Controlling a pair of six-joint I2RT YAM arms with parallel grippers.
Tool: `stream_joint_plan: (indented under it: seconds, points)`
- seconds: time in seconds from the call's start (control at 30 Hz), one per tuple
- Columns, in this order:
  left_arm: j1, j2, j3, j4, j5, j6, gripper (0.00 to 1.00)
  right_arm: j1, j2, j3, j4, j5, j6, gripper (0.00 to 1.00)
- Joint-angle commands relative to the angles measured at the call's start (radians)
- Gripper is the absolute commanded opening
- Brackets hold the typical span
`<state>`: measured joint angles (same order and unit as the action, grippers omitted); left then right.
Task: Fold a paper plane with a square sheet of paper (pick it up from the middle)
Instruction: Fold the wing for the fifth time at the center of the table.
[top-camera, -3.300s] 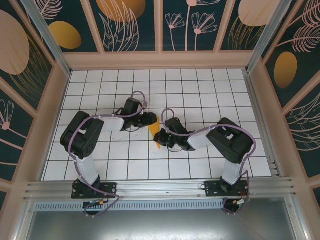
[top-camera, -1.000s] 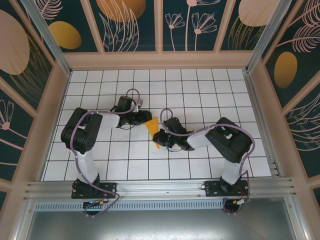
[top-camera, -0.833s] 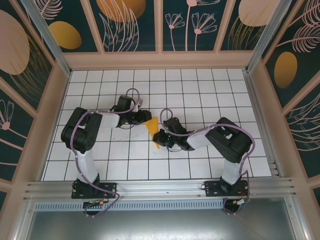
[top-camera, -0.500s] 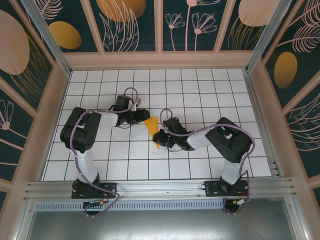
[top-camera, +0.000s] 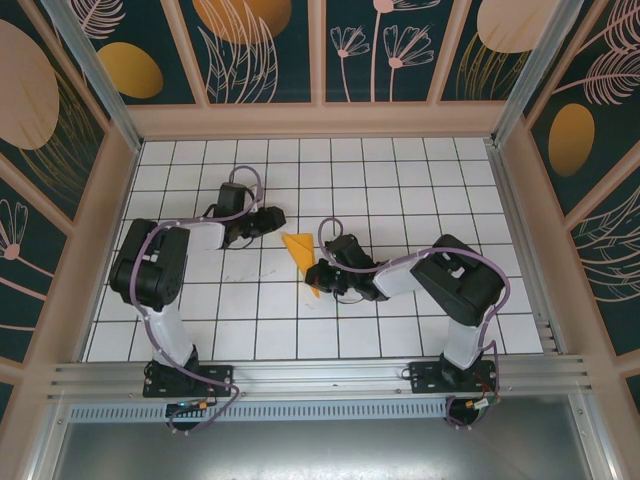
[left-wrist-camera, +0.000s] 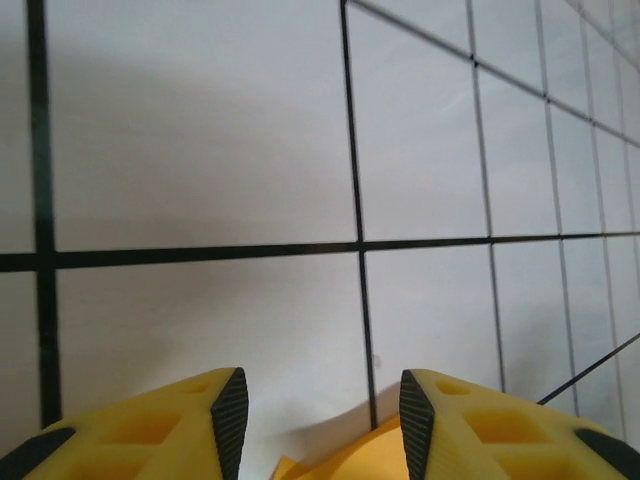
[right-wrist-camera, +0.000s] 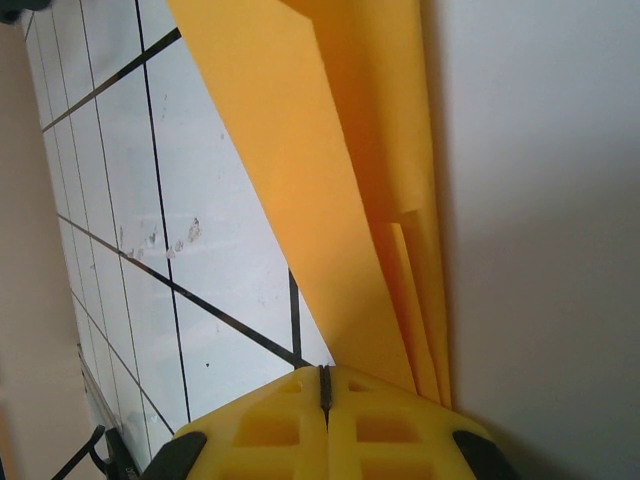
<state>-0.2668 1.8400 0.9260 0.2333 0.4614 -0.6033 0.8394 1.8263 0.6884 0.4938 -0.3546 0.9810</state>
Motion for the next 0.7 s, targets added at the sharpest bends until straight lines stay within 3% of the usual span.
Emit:
stream_joint_plan:
  seconds: [0.0, 0.17, 0.33, 0.47, 0.67]
  points:
    - [0.003, -0.110, -0.055, 0.040, 0.016, -0.038, 0.45, 0.026, 0.090, -0.054, -0.289, -0.014, -0.028, 0.00]
    - [-0.055, -0.153, -0.097, 0.108, 0.168, -0.076, 0.37, 0.024, 0.090, -0.046, -0.280, -0.010, -0.023, 0.00]
    - [-0.109, -0.072, -0.120, 0.154, 0.180, -0.113, 0.32, 0.023, 0.089, -0.039, -0.283, -0.006, -0.022, 0.00]
    - [-0.109, -0.003, -0.106, 0.167, 0.167, -0.098, 0.32, 0.023, 0.082, -0.042, -0.284, -0.006, -0.021, 0.00]
    - [-0.109, 0.073, -0.075, 0.092, 0.039, -0.066, 0.32, 0.021, 0.046, -0.041, -0.257, -0.018, -0.025, 0.00]
